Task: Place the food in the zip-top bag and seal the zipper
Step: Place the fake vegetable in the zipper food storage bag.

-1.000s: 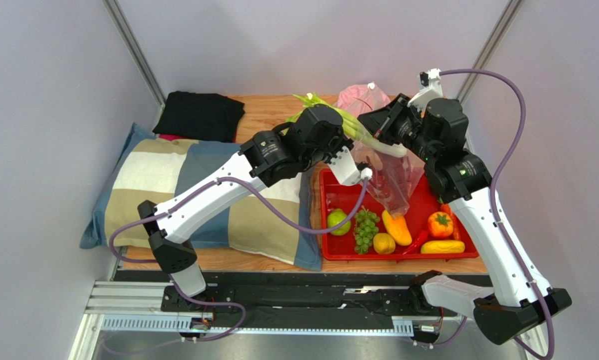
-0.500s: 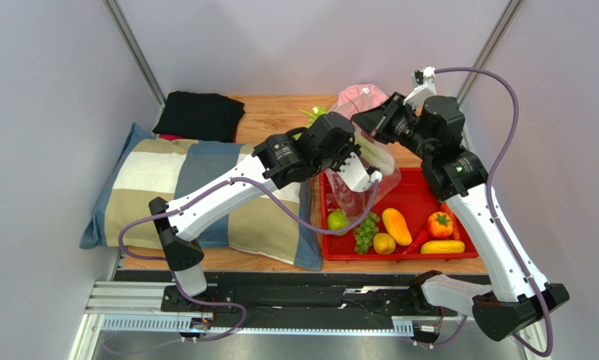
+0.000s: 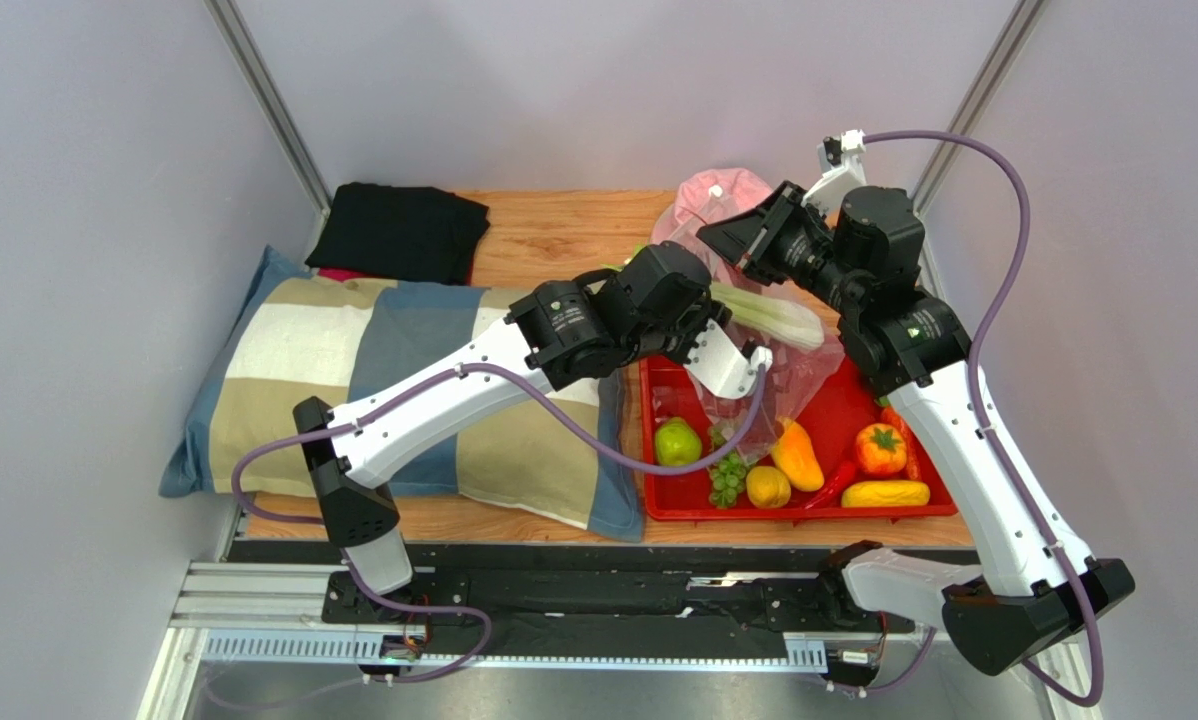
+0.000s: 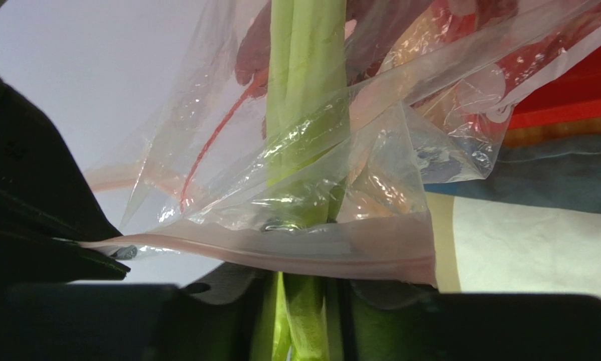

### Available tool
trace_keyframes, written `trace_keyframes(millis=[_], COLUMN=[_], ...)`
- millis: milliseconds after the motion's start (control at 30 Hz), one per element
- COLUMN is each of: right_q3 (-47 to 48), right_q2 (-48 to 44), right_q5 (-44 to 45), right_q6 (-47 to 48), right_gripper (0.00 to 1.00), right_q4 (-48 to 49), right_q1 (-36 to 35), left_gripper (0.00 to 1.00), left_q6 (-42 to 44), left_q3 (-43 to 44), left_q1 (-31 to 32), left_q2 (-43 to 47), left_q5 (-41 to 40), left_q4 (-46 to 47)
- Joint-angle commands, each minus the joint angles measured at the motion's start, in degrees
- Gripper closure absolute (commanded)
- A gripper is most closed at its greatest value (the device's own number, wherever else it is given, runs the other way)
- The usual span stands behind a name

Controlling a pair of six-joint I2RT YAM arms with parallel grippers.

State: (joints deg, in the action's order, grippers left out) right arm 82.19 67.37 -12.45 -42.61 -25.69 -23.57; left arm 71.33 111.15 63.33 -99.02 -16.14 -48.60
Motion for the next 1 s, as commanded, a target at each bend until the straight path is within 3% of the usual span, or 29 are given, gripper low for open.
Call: trace_keyframes(millis=[0,67,100,167,367,567,633,767,967], right_q3=[2.8,2.27,1.92,0.78,0.25,0.6,1.3,2.27,2.27], right_q2=[-1.72,-2.6,-3.03,-4.44,-5.76,-4.62,-3.66,-2.51,-2.51], right_q5=[0.32,0.32,0.58,1.55,2.52,1.29,0.76,-0.03,-0.3], right_q6=[0.77,2.7,3.4,5.42,8.33,7.72,6.84,5.96,6.22], right_gripper=[1.0,1.0,1.0,1.0,1.0,1.0,1.0,1.0,1.0], right_q4=[6.09,5.74,5.65,5.57,5.04,6.62,7.23,7.5,6.53], right_q1=[-0.51,-0.51,-0.51,-0.51,-0.16,-0.42,-0.42,-0.51,-0.42], left_gripper=[0.56,0.5,0.42,0.34,0.25,0.25,0.26,0.24,0.22], left_q6=[-7.25,-10.23,-11.9,-14.98,-33.69,-55.48,-60.58,-61.22,-67.88], left_q3=[0.12,-0.06,0.2,1.51,8.12,6.96,8.28,6.37,4.42], left_q1=[0.39,-0.48,-1.88,-3.73,-11.64,-22.44,-24.91,-25.36,-25.36], left_q2=[4.97,7.0,7.61,9.54,14.99,19.48,18.52,18.34,16.67], left_q5=[5.94,7.79,8.4,11.91,26.76,35.46,43.33,54.79,51.57], left_q4=[0.43,0.88,0.7,-0.7,-7.57,-2.56,-3.69,-5.89,1.2])
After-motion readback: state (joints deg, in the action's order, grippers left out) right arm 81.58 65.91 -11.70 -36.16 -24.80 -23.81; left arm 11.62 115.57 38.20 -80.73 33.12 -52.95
